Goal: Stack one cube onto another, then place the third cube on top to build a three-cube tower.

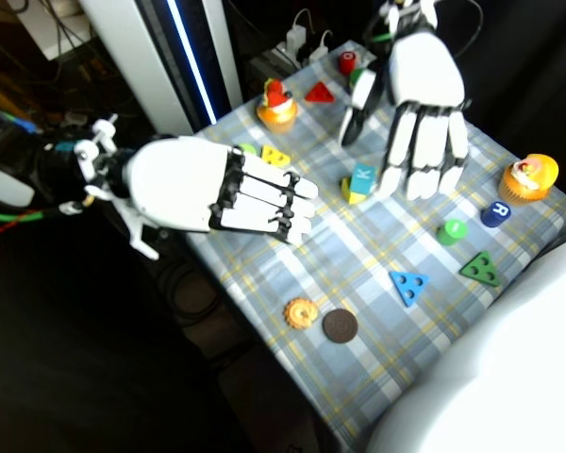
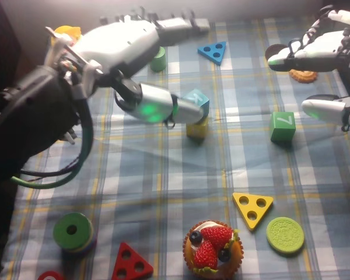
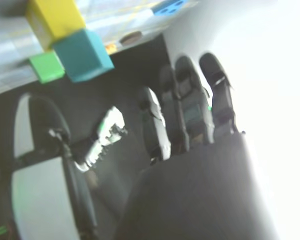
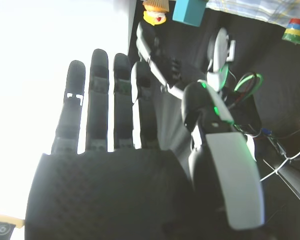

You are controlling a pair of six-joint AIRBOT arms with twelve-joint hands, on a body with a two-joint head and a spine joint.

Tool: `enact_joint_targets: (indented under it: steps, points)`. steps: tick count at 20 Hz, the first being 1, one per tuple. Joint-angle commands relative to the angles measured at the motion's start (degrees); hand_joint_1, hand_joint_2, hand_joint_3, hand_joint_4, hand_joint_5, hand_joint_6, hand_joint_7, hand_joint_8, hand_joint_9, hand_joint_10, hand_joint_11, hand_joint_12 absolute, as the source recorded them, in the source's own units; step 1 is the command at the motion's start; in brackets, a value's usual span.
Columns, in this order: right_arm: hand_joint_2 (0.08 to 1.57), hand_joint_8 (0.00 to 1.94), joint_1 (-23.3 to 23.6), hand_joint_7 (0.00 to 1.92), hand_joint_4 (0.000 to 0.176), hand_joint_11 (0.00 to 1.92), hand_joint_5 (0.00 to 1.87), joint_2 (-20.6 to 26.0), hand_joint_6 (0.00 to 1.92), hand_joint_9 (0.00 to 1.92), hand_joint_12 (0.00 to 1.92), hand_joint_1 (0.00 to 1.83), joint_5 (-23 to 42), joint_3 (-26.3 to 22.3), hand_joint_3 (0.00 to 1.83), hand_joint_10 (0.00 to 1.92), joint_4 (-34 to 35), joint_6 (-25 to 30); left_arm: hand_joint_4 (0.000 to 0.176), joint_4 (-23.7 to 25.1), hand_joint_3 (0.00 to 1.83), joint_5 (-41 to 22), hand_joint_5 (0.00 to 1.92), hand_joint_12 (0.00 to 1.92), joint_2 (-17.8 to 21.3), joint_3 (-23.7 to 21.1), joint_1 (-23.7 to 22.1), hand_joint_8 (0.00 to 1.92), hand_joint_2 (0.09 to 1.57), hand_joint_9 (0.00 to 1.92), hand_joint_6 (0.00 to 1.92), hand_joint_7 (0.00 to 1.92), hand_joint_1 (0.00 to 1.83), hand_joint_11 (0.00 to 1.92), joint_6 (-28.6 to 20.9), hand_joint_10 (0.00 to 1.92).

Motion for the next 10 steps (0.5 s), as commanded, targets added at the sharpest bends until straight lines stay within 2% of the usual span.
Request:
enact_joint_targets:
  steps: [1,4,6,7,8,9,10]
  points:
    - [1.24,0.00,0.9,0.50,0.000,0.09,0.46,-0.3,0.00,0.49,0.84,0.51,5.2,0.3,0.00,0.00,1.4,0.3,0.176,2.3,0.00,-9.2,0.00,0.14,0.7,-0.7,-0.1,0.00,0.88,0.12,0.00,0.10,0.62,0.00,-0.8,0.00]
    - [1.12,0.00,1.9,0.47,0.000,0.08,0.43,-1.9,0.00,0.47,0.89,0.72,1.7,1.7,0.00,0.00,1.3,0.3,0.176,4.5,0.00,-15.5,0.00,0.09,5.2,-4.4,2.3,0.00,0.81,0.05,0.00,0.03,0.69,0.00,-6.4,0.00]
    - [1.05,0.00,2.3,0.47,0.000,0.11,0.42,-3.3,0.00,0.48,0.91,0.74,-0.7,2.9,0.00,0.00,1.3,0.3,0.176,6.7,0.00,-19.9,0.00,0.40,9.0,-7.3,5.3,0.00,0.78,0.05,0.00,0.02,0.61,0.00,-12.7,0.00]
    - [1.01,0.00,2.5,0.50,0.000,0.12,0.44,-3.8,0.00,0.50,0.95,0.80,-1.9,3.3,0.00,0.01,1.3,0.2,0.176,7.7,0.00,-21.7,0.00,0.43,10.5,-8.4,6.6,0.00,0.79,0.04,0.00,0.01,0.57,0.00,-14.9,0.00]
    - [0.99,0.00,2.8,0.50,0.000,0.12,0.45,-4.3,0.00,0.50,0.95,0.83,-3.1,3.7,0.00,0.00,1.3,-0.2,0.176,8.4,0.00,-23.3,0.00,0.32,11.9,-9.5,7.8,0.00,0.80,0.01,0.00,0.00,0.55,0.00,-17.1,0.00]
    - [0.95,0.00,3.4,0.50,0.000,0.09,0.46,-5.2,0.00,0.50,1.05,0.86,-5.3,4.4,0.00,0.00,1.3,-0.9,0.176,9.3,0.00,-26.5,0.00,0.12,13.9,-10.8,10.2,0.00,0.78,0.00,0.00,0.00,0.59,0.00,-21.5,0.00]
    - [0.95,0.00,3.4,0.50,0.000,0.09,0.46,-5.4,0.00,0.50,1.05,0.86,-5.5,4.5,0.00,0.00,1.3,-1.0,0.176,9.3,0.00,-26.9,0.00,0.12,14.1,-11.0,10.6,0.00,0.78,0.00,0.00,0.00,0.59,0.00,-22.1,0.00]
